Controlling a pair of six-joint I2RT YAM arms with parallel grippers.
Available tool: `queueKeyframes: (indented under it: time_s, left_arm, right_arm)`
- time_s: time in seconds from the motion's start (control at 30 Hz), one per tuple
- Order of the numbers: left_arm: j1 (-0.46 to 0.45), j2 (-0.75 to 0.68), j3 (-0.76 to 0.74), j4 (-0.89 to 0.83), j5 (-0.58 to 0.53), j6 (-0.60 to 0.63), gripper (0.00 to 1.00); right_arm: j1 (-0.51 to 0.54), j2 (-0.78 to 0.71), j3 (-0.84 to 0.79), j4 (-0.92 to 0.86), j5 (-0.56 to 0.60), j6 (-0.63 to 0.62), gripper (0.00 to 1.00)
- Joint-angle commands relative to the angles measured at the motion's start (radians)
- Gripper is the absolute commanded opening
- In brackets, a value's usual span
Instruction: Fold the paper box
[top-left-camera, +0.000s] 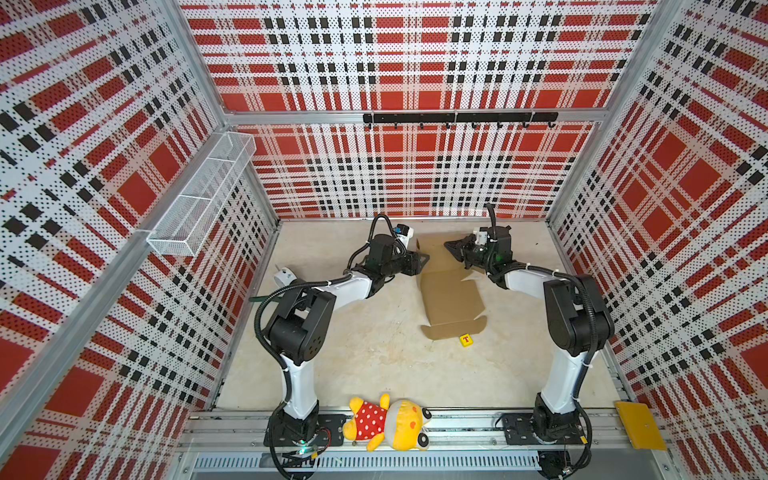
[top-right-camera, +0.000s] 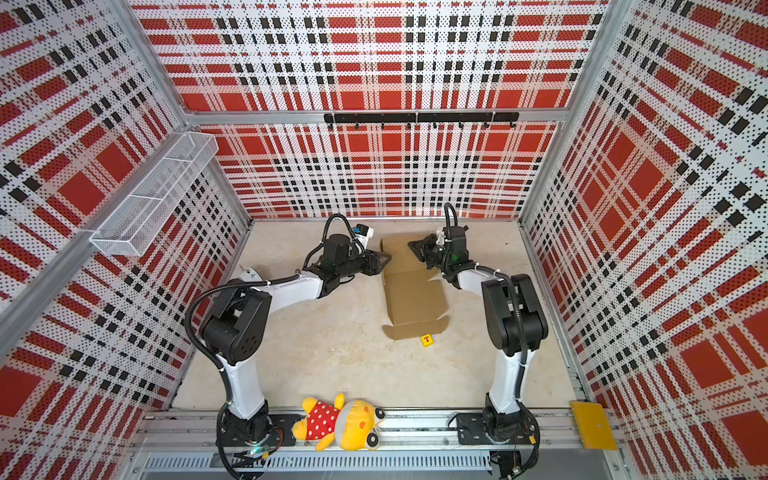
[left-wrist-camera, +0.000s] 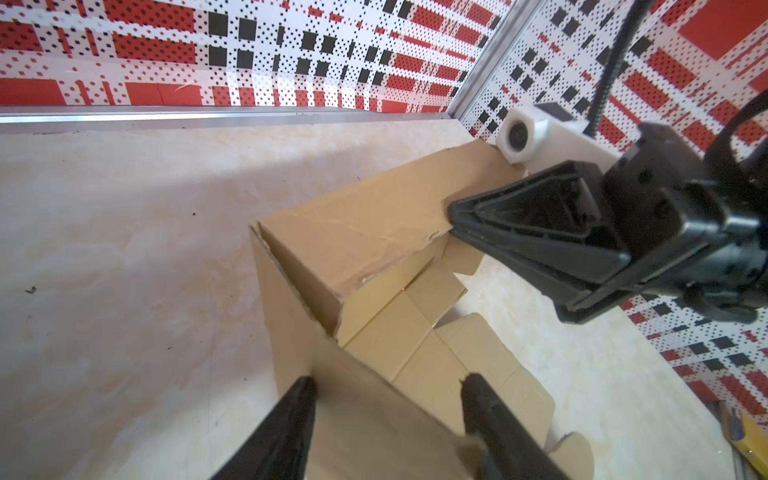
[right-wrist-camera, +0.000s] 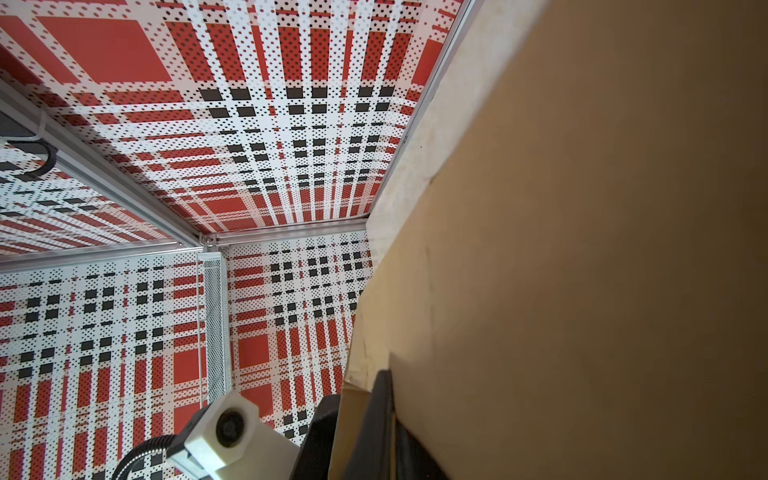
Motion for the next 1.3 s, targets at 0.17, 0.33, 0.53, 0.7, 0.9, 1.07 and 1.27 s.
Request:
queueKeyframes:
  time_s: [0.17,0.33,0.53,0.7,0.9,1.07,1.27]
  left_arm:
    - [0.011,-0.035,0.001,0.04,0.047,-0.069,0.59]
    - [0.012,-0.053,-0.02,-0.005,-0.005,-0.088,0.53]
    - [-0.002,-0.099,0.003,-0.154,-0.009,-0.125,0.47]
    - [-0.016,-0.137,0.002,-0.229,-0.035,-0.124,0.37]
    - [-0.012,-0.142,0.042,-0.264,-0.045,-0.149,0.15]
    - [-0.01,-0.142,0.071,-0.287,-0.043,-0.179,0.05]
    - [-0.007,-0.145,0.091,-0.309,-0.034,-0.174,0.1]
  right_arm:
    - [0.012,0.005,0.041,-0.031,-0.021,0.012,0.06]
    - [0.012,0.009,0.037,-0.057,-0.003,-0.001,0.06]
    - [0.009,0.019,0.072,-0.117,0.009,-0.032,0.05]
    - [0.011,0.017,0.083,-0.102,0.004,-0.025,0.05]
    - [0.012,-0.003,0.08,-0.114,0.008,-0.027,0.04]
    - [0.018,-0.018,0.066,-0.127,0.013,-0.021,0.04]
    - [0.021,-0.044,0.084,-0.197,0.025,-0.059,0.05]
